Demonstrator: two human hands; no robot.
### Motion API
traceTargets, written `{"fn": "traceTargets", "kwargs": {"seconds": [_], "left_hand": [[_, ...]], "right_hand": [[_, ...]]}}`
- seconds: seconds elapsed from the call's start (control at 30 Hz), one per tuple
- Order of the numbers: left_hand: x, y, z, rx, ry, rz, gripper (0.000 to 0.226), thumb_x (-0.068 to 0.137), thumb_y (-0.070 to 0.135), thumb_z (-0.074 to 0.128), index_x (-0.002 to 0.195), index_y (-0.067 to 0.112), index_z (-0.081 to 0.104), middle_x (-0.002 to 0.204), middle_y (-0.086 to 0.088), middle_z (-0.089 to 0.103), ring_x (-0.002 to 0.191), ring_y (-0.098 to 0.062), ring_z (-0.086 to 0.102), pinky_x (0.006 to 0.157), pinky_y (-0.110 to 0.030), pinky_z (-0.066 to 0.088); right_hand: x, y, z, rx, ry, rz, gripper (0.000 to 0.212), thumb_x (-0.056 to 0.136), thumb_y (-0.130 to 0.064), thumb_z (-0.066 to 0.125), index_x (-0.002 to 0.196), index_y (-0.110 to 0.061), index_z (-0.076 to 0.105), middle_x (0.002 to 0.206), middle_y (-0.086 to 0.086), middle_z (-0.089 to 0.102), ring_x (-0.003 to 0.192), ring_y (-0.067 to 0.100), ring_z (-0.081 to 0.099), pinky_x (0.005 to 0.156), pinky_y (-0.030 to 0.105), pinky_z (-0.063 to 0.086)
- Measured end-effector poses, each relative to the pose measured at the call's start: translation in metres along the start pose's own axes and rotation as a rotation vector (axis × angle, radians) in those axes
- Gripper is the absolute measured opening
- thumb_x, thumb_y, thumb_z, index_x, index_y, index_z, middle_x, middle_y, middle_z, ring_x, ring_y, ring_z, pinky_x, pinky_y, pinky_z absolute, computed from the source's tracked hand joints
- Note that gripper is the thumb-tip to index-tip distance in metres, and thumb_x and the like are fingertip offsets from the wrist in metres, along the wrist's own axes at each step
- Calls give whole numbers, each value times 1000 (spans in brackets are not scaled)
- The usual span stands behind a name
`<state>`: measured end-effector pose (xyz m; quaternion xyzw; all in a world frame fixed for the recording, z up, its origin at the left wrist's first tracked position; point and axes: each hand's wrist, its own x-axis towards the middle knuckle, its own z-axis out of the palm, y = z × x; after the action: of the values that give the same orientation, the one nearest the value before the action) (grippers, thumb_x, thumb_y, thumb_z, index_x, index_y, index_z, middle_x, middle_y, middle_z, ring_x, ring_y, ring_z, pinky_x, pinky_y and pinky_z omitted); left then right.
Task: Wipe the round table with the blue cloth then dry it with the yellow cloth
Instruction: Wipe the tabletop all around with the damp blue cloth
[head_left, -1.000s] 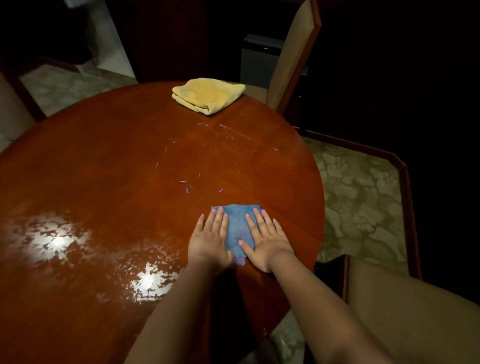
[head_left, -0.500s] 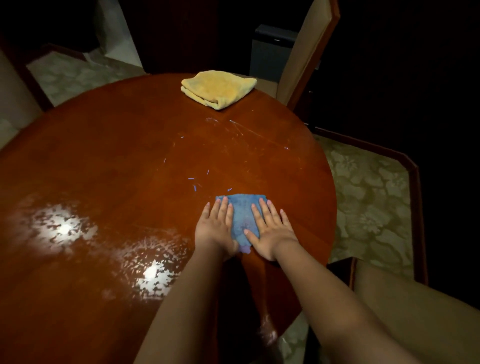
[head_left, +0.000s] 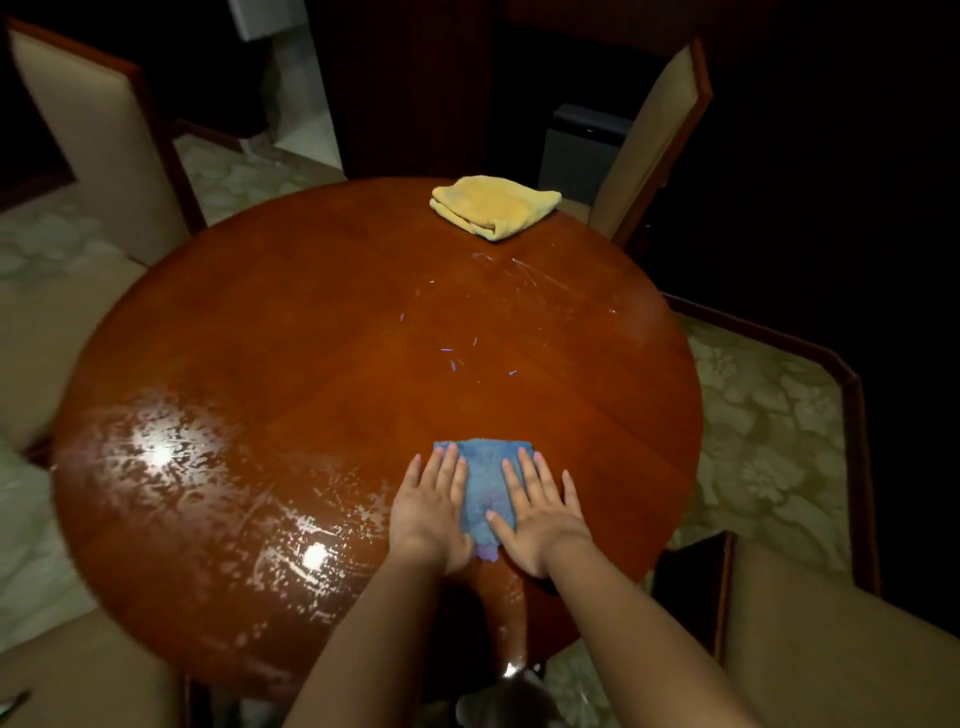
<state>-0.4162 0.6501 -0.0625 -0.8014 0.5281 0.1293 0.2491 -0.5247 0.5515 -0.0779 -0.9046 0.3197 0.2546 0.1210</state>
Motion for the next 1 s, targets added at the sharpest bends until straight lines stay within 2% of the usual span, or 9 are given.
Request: {"fn": "traceTargets", "kwargs": {"seconds": [0.37,0.5,0.63,0.83,1.0], "left_hand": [[60,-27,-22,-43,-14,-20,96,90,66,25,148,3,-17,155,-13,-24,144,-26,-20,117,-47,-7],[91,-40,-34,-77,37,-50,92,91,62,28,149,3,-13,157,-14,-18,145,-27,-15,118,-47,-5],[106,-46,-37,-65,21,-71,92,91,63,25,149,3,-14,157,-14,-18,145,-28,-15,118,-46,-4],[90,-43,-33,-43,-14,-69,95,90,66,24,148,2,-16,156,-15,-20,145,-29,-17,117,-47,-7],[40,-32,-7,-53,-14,-39,93,91,66,21,148,3,-17,155,-13,-23,144,-27,-20,117,-47,-8]], "right_hand": [[63,9,-37,-33,-2,-34,71,96,-60,12,147,-25,-23,152,-4,-34,139,15,-31,112,46,-16],[98,14,-57,-49,8,-56,71,96,-60,12,146,-25,-24,152,-3,-33,139,16,-31,111,46,-16],[116,17,-69,-72,11,-87,70,97,-59,12,147,-24,-22,153,-3,-32,140,16,-29,112,47,-15],[93,7,-60,-67,19,-46,70,97,-57,13,148,-23,-21,153,-2,-30,140,16,-28,112,46,-16],[45,-11,-29,-52,-1,-20,69,97,-57,12,148,-23,-21,152,-2,-32,140,16,-30,112,46,-17]]}}
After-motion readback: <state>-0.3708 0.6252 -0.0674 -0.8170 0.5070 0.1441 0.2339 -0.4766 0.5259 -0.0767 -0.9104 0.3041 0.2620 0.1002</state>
